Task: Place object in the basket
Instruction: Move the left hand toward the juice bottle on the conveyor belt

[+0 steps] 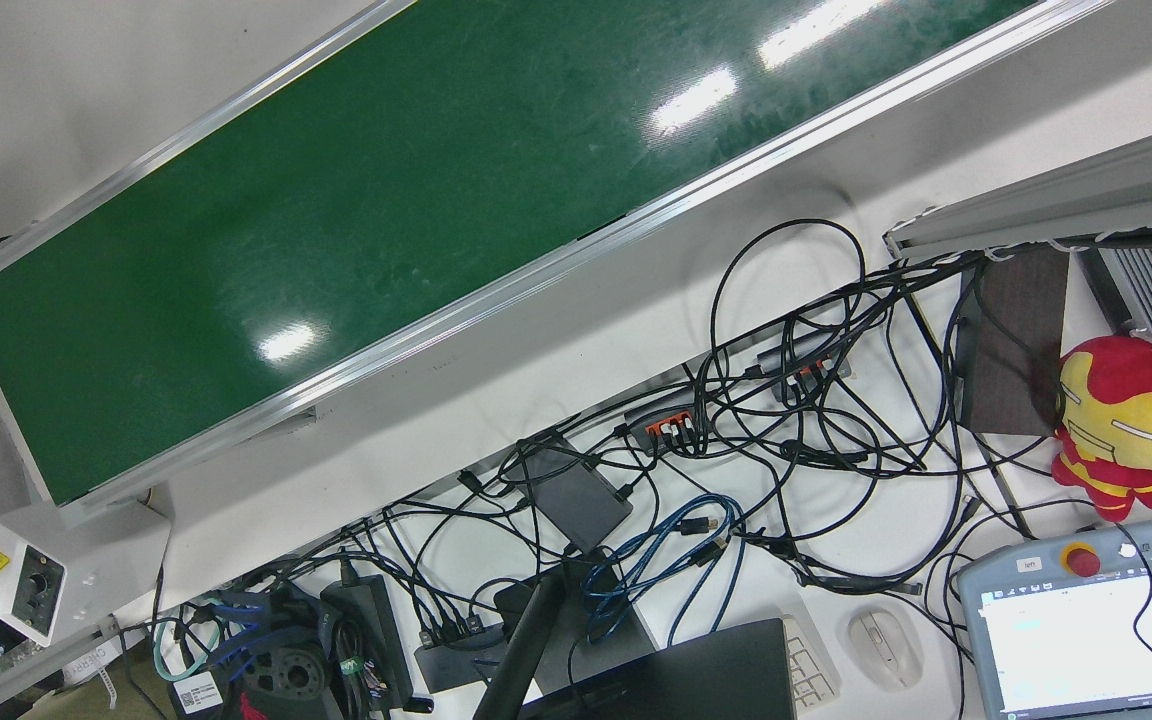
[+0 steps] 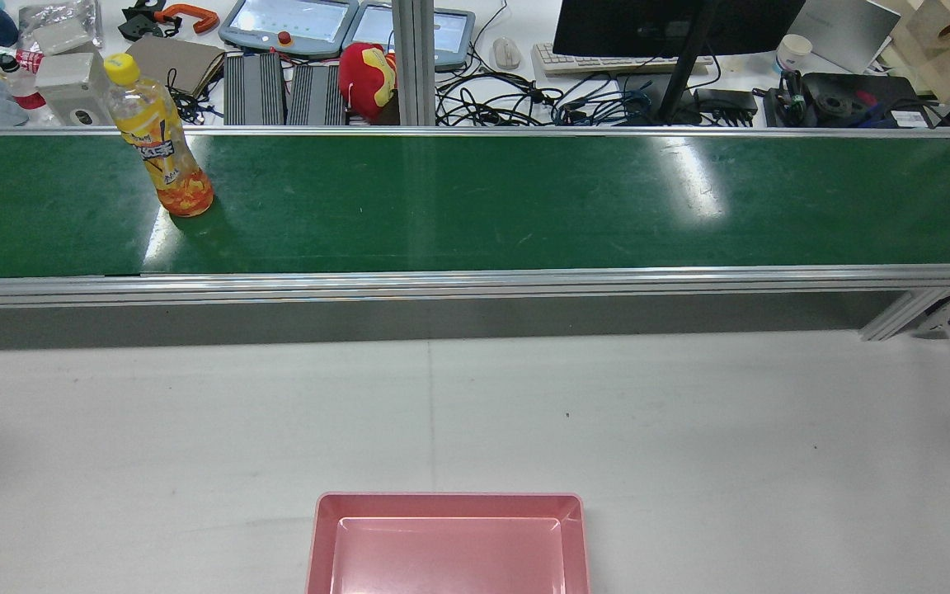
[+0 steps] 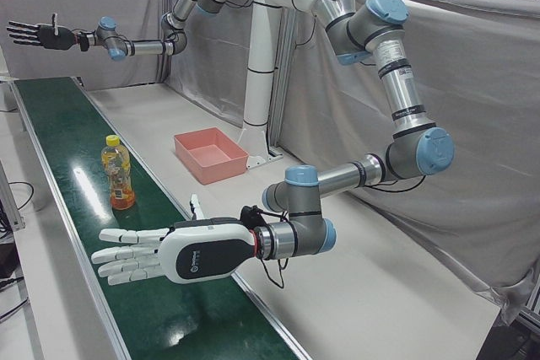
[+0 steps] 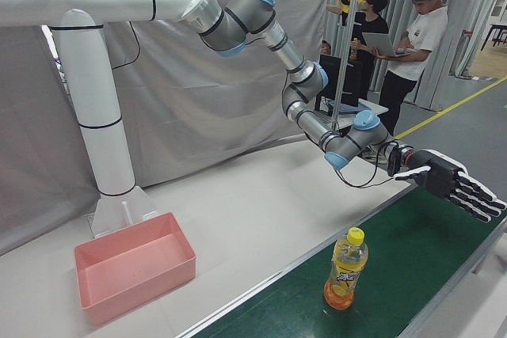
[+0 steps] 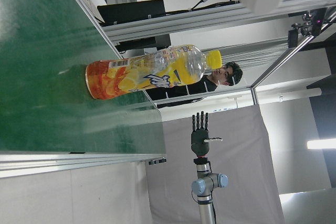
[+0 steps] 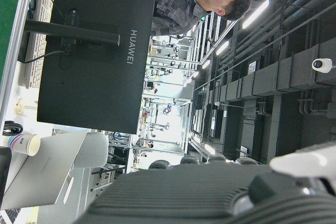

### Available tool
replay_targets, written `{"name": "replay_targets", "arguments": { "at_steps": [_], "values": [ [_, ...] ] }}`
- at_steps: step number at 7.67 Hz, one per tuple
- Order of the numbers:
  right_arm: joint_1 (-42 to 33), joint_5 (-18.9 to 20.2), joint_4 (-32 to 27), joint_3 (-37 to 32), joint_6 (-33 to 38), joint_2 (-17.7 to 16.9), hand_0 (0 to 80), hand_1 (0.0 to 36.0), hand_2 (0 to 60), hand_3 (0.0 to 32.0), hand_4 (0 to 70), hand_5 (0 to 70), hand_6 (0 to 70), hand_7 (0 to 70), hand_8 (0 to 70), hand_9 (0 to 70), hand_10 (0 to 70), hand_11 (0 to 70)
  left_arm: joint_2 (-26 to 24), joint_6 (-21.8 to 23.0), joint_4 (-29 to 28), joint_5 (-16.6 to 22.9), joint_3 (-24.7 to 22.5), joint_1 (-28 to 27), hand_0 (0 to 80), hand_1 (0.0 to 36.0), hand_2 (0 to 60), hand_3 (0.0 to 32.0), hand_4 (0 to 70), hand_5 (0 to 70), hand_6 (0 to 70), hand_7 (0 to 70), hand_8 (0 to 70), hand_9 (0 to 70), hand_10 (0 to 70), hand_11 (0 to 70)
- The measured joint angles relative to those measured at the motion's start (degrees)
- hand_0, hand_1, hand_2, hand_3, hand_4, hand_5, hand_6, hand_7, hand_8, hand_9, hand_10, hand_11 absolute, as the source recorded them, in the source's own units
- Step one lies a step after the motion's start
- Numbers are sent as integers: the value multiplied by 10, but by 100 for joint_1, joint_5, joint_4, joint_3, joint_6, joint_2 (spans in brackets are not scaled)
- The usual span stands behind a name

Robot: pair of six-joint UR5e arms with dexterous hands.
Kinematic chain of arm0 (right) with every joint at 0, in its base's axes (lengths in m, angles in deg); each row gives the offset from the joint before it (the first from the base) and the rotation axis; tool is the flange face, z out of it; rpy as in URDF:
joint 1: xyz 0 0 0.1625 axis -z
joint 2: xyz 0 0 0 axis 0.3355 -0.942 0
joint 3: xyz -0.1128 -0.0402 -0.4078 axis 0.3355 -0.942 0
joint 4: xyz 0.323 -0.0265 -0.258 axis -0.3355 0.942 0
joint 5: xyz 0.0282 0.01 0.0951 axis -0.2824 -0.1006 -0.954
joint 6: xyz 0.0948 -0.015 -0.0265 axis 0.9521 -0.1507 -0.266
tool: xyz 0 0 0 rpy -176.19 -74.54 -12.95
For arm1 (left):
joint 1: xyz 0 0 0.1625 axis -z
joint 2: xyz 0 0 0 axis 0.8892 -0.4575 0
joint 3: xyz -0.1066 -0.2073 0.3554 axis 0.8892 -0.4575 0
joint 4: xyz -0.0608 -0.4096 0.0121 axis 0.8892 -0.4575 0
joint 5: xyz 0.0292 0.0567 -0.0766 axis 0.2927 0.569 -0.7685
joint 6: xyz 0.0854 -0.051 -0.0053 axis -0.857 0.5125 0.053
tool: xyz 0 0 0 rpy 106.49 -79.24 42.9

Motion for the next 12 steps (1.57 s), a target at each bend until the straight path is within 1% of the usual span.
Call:
{"name": "replay_targets", "arguments": {
  "at_steps": [2, 3, 4, 5, 6, 7, 8, 9, 11, 12],
  "values": [
    [0, 2, 0, 0, 0, 0, 0, 0, 0, 0, 0, 0, 0, 0, 0, 0, 0, 0, 93, -6, 63, 2, -187, -16, 764, 113, 0, 0, 90, 138, 0, 14, 0, 0, 44, 90],
    [0, 3, 0, 0, 0, 0, 0, 0, 0, 0, 0, 0, 0, 0, 0, 0, 0, 0, 142, -26, 97, 2, -299, -57, 800, 133, 0, 0, 117, 134, 0, 16, 0, 0, 47, 98],
    [0, 3, 0, 0, 0, 0, 0, 0, 0, 0, 0, 0, 0, 0, 0, 0, 0, 0, 185, -53, 132, 3, -422, -200, 800, 162, 0, 0, 113, 110, 0, 13, 0, 0, 48, 101],
    [0, 3, 0, 0, 0, 0, 0, 0, 0, 0, 0, 0, 0, 0, 0, 0, 0, 0, 207, -81, 208, 3, -559, -436, 800, 185, 0, 2, 99, 101, 0, 14, 0, 0, 48, 104],
    [0, 3, 0, 0, 0, 0, 0, 0, 0, 0, 0, 0, 0, 0, 0, 0, 0, 0, 194, -154, 334, 3, -697, -711, 800, 194, 0, 6, 89, 102, 0, 17, 0, 0, 52, 111],
    [0, 3, 0, 0, 0, 0, 0, 0, 0, 0, 0, 0, 0, 0, 0, 0, 0, 0, 167, -276, 516, -1, -865, -974, 800, 192, 0, 4, 91, 103, 0, 18, 0, 0, 51, 108],
    [0, 3, 0, 0, 3, 0, 0, 0, 0, 0, 0, 0, 0, 0, 0, 0, 0, 0, 86, -400, 715, -15, -985, -1181, 800, 179, 0, 6, 77, 112, 0, 16, 0, 0, 47, 101],
    [0, 3, 0, 0, 6, 0, 0, 0, 0, 0, 0, 0, 0, 0, 0, 0, 0, 0, -74, -493, 903, -28, -1035, -1337, 800, 173, 0, 8, 76, 111, 0, 14, 0, 0, 48, 102],
    [0, 3, 0, 0, 5, 0, 0, 0, 0, 0, 0, 0, 0, 0, 0, 0, 0, 0, -475, -637, 1227, -80, -1018, -1601, 797, 143, 0, 6, 83, 109, 0, 13, 0, 0, 41, 89],
    [0, 3, 0, 0, 4, 0, 0, 0, 0, 0, 0, 0, 0, 0, 0, 0, 0, 0, -656, -663, 1359, -211, -1002, -1660, 788, 147, 0, 0, 97, 132, 0, 17, 0, 0, 36, 82]
  ]
}}
